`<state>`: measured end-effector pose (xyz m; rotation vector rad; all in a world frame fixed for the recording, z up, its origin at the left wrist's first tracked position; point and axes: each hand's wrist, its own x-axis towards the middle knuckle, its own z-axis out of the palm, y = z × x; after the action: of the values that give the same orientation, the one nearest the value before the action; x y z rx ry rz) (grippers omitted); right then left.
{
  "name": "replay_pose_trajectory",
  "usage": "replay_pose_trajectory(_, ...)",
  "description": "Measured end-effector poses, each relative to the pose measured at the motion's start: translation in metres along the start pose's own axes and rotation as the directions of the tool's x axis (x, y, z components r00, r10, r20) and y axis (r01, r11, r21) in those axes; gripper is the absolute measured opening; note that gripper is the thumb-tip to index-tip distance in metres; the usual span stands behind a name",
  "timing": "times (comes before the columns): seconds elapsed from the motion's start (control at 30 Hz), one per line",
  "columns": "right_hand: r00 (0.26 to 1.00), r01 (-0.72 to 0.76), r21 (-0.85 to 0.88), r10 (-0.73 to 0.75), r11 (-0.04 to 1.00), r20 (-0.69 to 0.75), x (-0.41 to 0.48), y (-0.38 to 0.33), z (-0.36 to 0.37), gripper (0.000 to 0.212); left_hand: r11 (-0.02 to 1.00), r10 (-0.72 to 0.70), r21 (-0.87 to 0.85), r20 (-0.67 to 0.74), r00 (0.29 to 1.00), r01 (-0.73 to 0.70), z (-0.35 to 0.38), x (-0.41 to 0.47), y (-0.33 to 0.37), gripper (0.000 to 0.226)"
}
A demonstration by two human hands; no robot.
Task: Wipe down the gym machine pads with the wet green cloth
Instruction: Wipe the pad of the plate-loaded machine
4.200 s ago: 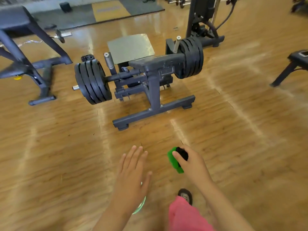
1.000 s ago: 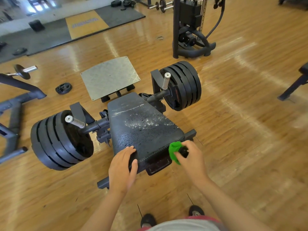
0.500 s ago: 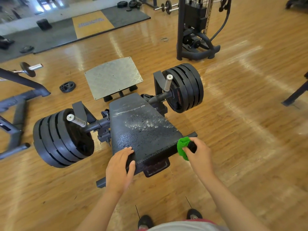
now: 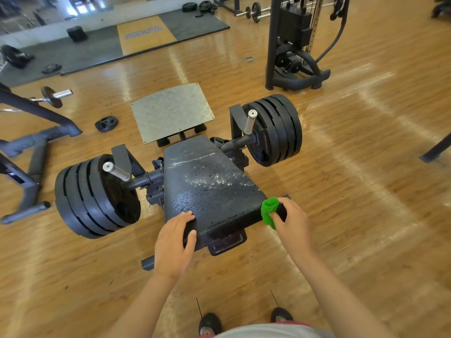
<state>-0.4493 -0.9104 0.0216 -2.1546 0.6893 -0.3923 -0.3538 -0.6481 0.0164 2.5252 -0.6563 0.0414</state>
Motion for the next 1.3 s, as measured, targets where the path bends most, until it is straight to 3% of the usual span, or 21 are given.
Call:
replay_pose_trajectory(0.13, 0.996, -0.062, 0.02, 0.063, 0.998, -0.068, 0.016, 0.012, -0.012, 0.022, 1.0, 0.0, -0.007, 0.005, 1.0, 0.0, 0.0, -0.001, 0.0, 0.047)
replay_pose_trajectory(0.37, 0.997, -0.062, 0.107, 0.057, 0.992, 0.051, 0.008, 0.0, -0.003, 0.024, 1.0, -0.005, -0.012, -0.007, 1.0, 0.005, 0.0, 0.0, 0.001, 0.047)
replay_pose_trajectory(0.5, 0.996, -0.083, 0.053, 0.083, 0.995, 0.018, 0.01, 0.006, 0.001, 0.027, 1.0, 0.005, -0.015, -0.01, 1.0, -0.005, 0.0, 0.001, 0.001, 0.045)
replay_pose_trajectory(0.9, 0.995, -0.103, 0.113, 0.101, 0.988, 0.015, 0.013, 0.017, 0.007, 0.025, 0.996, 0.031, -0.08, -0.069, 0.997, -0.036, 0.008, 0.007, -0.008, 0.044)
replay_pose_trajectory(1.1, 0.99, -0.129, 0.149, 0.135, 0.98, -0.033, -0.037, -0.016, 0.032, 0.023, 0.973, 0.037, -0.223, -0.089, 0.995, -0.056, 0.01, 0.006, -0.012, 0.042)
replay_pose_trajectory(1.3, 0.966, -0.156, 0.217, 0.195, 0.963, -0.17, -0.098, -0.073, 0.114, 0.022, 0.863, 0.273, -0.465, 0.098, 0.957, -0.199, -0.004, 0.006, -0.054, 0.039)
